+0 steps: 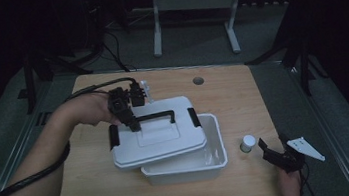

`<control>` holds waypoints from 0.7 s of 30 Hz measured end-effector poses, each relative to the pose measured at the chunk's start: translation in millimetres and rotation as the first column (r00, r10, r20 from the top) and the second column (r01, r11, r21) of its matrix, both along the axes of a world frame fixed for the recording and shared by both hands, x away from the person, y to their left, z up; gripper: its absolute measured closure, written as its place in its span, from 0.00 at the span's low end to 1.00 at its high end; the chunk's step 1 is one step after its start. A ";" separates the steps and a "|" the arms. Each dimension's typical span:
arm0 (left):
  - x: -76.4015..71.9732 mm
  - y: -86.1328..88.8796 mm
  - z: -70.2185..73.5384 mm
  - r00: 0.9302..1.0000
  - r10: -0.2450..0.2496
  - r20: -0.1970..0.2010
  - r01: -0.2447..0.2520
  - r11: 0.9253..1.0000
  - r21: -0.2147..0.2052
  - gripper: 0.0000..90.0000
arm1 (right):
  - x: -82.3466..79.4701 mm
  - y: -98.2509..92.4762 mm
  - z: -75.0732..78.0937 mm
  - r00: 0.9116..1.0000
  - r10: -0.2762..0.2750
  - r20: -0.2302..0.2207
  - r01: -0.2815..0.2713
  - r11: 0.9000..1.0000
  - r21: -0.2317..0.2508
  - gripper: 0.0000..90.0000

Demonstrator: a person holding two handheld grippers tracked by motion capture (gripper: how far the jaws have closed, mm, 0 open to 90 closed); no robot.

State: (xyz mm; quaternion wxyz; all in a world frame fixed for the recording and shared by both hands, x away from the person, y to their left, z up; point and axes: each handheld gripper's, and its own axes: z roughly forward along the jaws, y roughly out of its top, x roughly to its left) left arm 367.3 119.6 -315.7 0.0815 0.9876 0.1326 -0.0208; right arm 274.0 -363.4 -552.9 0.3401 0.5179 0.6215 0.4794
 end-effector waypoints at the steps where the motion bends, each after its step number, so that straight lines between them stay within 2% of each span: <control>1: -0.8 7.3 0.4 1.000 0.008 0.000 -0.008 1.000 0.002 0.93 | 0.1 0.0 0.0 1.000 0.000 -0.001 0.000 1.000 -0.001 0.15; 4: -4.8 28.8 0.5 0.999 0.052 -0.004 -0.052 0.998 0.018 0.93 | 0.2 0.4 0.0 1.000 -0.001 -0.003 0.001 1.000 -0.002 0.15; 8: -11.6 59.5 0.2 0.993 0.118 -0.004 -0.118 0.993 0.016 0.93 | 0.3 0.5 0.0 1.000 -0.001 -0.004 0.001 1.000 -0.004 0.15; 13: -19.6 98.1 -1.8 0.979 0.203 -0.015 -0.202 0.979 0.021 0.93 | 0.5 0.9 0.1 1.000 -0.001 -0.005 0.001 1.000 -0.008 0.15; 21: -31.7 147.4 -13.7 0.951 0.307 -0.032 -0.306 0.951 0.035 0.93 | 0.6 1.5 0.1 1.000 -0.004 -0.007 0.003 1.000 -0.009 0.15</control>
